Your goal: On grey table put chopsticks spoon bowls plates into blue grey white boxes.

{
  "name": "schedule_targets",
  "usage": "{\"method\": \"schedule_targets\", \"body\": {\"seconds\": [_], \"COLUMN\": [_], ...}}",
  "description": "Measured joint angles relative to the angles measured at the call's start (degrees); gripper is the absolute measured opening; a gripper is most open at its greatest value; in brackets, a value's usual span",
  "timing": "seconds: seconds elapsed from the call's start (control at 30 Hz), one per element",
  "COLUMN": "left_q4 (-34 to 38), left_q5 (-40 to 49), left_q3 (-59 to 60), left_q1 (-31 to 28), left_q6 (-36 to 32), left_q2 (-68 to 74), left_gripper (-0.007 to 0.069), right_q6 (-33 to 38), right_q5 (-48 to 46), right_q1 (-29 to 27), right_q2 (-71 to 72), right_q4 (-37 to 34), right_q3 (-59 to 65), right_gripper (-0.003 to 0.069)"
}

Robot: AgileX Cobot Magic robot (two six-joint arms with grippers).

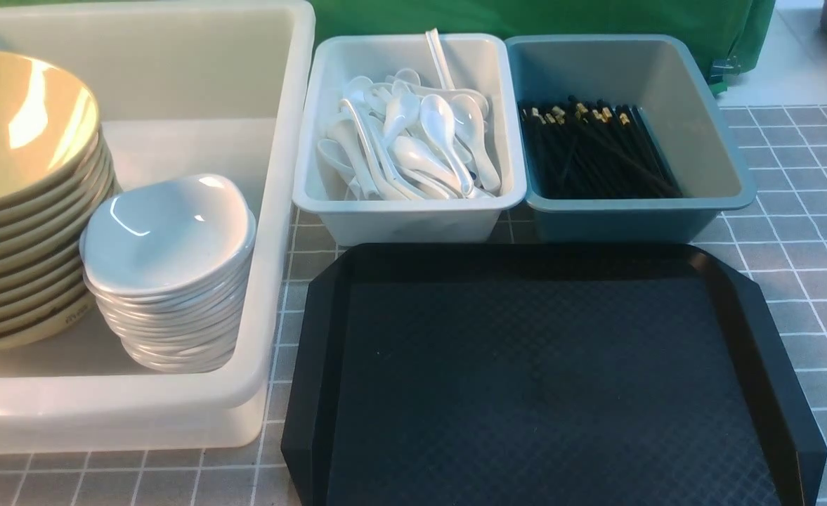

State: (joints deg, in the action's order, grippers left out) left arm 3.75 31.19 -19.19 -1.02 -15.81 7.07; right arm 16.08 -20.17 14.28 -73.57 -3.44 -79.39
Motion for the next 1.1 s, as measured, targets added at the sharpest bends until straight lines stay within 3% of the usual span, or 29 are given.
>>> {"method": "schedule_targets", "body": {"seconds": [0.07, 0.13, 0.23, 0.47, 0.57, 0.7, 0.83, 0.93, 1.1], "left_q4": [0.00, 0.00, 0.00, 0.00, 0.00, 0.00, 0.00, 0.00, -0.05], "left_q5": [0.00, 0.00, 0.00, 0.00, 0.00, 0.00, -0.06, 0.01, 0.01], "left_q3": [0.00, 0.00, 0.00, 0.00, 0.00, 0.00, 0.00, 0.00, 0.00], "left_q1": [0.00, 0.00, 0.00, 0.00, 0.00, 0.00, 0.00, 0.00, 0.02], "left_q6": [0.00, 0.00, 0.00, 0.00, 0.00, 0.00, 0.00, -0.06, -0.06], "left_q2": [0.00, 0.00, 0.00, 0.00, 0.00, 0.00, 0.00, 0.00, 0.00], "left_gripper": [-0.0008, -0.0008, -0.0008, -0.0008, -0.0008, -0.0008, -0.0008, -0.0008, -0.0008], "right_q6": [0.21, 0.27, 2.71, 5.72, 5.75, 0.05, -2.41, -4.13, -12.72], "right_q5": [5.23, 7.71, 18.75, 30.28, 30.03, 27.78, 16.47, 15.56, 10.15], "right_q1": [0.49, 0.55, 0.55, 0.55, 0.55, 0.55, 0.55, 0.20, -6.60], "right_q2": [11.02, 15.27, 28.08, 43.06, 47.88, 54.36, 57.01, 58.44, 67.32], "right_q4": [0.00, 0.00, 0.00, 0.00, 0.00, -0.13, -0.25, -0.31, 2.05], "right_q3": [10.32, 15.01, 33.36, 61.74, 70.33, 80.40, 81.05, 81.16, 81.10], "right_gripper": [0.0035, 0.0033, 0.0033, 0.0033, 0.0033, 0.0034, 0.0038, 0.0039, 0.0041]}}
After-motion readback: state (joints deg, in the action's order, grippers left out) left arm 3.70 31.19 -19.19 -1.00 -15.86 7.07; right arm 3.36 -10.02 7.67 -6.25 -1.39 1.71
